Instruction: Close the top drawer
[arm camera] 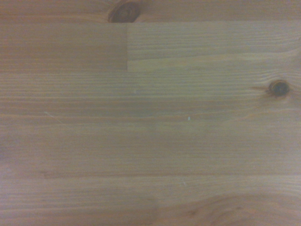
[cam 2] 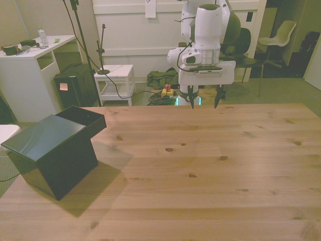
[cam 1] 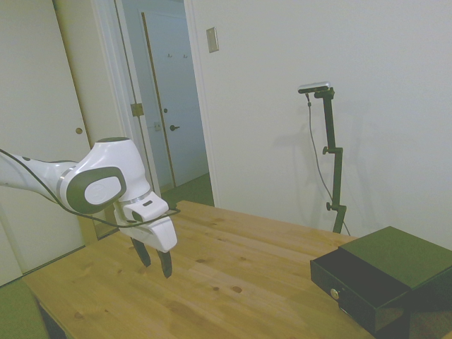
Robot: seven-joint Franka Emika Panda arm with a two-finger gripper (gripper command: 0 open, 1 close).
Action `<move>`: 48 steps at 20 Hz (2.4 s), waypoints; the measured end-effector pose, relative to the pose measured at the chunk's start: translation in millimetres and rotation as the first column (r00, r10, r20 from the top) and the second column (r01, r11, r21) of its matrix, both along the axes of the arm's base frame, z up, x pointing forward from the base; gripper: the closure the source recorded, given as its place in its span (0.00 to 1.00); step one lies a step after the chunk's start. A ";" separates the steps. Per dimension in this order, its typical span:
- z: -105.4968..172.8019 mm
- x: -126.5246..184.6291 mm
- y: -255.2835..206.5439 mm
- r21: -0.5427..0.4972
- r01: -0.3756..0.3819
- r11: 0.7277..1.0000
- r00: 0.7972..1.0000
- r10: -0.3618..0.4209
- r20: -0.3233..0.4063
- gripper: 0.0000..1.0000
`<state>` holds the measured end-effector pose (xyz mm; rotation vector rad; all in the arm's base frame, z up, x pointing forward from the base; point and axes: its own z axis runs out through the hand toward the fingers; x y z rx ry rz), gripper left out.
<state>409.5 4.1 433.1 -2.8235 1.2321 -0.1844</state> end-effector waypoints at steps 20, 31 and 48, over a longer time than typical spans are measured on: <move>38.8 26.8 -278.4 0.005 0.448 0.894 0.888 -0.446 0.108 0.00; 45.4 79.6 -340.2 -0.009 0.514 0.858 0.853 -0.510 0.108 1.00; 45.9 86.3 -344.4 0.000 0.521 0.854 0.849 -0.518 0.110 1.00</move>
